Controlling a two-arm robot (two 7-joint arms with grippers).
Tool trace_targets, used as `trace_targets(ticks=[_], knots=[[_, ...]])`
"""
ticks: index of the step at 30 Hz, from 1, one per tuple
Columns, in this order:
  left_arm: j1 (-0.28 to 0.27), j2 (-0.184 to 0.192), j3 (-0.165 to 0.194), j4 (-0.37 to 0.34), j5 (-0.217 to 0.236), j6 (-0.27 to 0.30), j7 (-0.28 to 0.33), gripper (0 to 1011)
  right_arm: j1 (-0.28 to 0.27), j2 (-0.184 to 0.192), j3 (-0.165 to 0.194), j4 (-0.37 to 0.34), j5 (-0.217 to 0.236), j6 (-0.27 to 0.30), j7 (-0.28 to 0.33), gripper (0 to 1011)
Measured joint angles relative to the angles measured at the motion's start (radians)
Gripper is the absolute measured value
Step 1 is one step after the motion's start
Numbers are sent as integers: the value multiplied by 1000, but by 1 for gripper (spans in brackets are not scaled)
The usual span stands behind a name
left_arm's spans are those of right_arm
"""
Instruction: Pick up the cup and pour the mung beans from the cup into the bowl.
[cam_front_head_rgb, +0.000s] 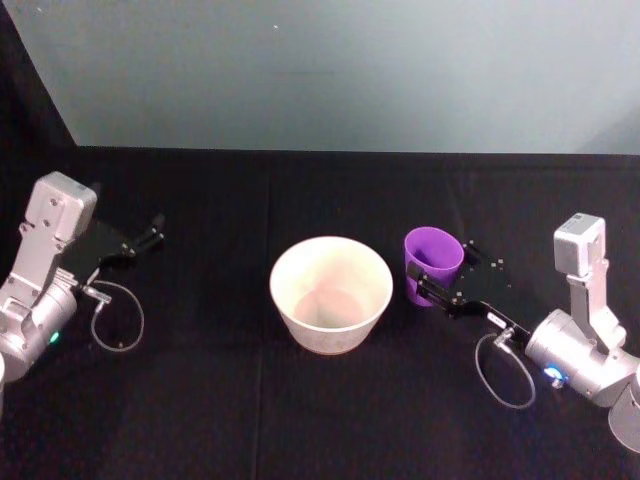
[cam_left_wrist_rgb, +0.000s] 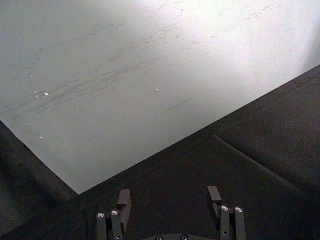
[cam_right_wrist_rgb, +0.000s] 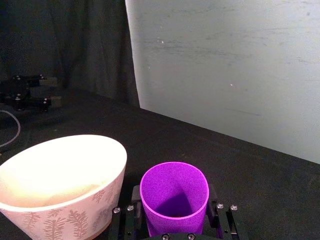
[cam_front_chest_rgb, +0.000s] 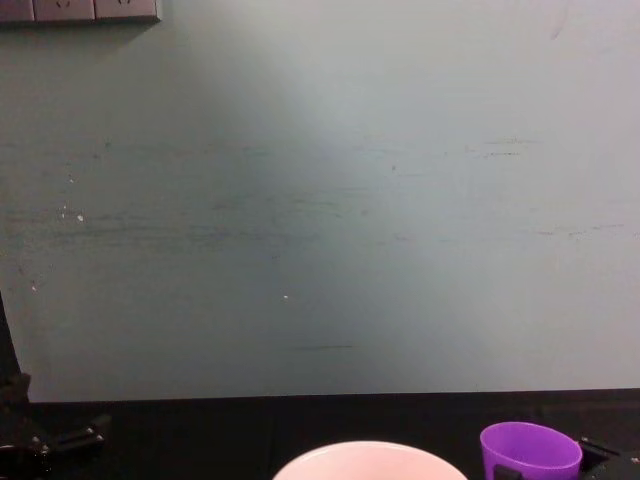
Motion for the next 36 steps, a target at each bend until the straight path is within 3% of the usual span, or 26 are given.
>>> trace_targets(ticks=[5,9,15,21,23,26,31,36], knots=[[0,0,0,0,0,0,0,1000,-11,2,19,-18,15,-1,18,726],[0,0,0,0,0,0,0,1000,-32,10,47,-71,39,35,21,722],[0,0,0,0,0,0,0,1000,-86,47,107,-224,104,131,-7,722],[0,0,0,0,0,0,0,1000,-119,113,151,-384,163,236,-23,722],[0,0,0,0,0,0,0,1000,-120,122,153,-398,167,248,-24,722],[0,0,0,0,0,0,0,1000,-118,163,161,-466,179,310,-43,722],[0,0,0,0,0,0,0,1000,-101,206,163,-522,199,390,-72,722],[0,0,0,0,0,0,0,1000,-94,227,160,-546,208,418,-92,722]])
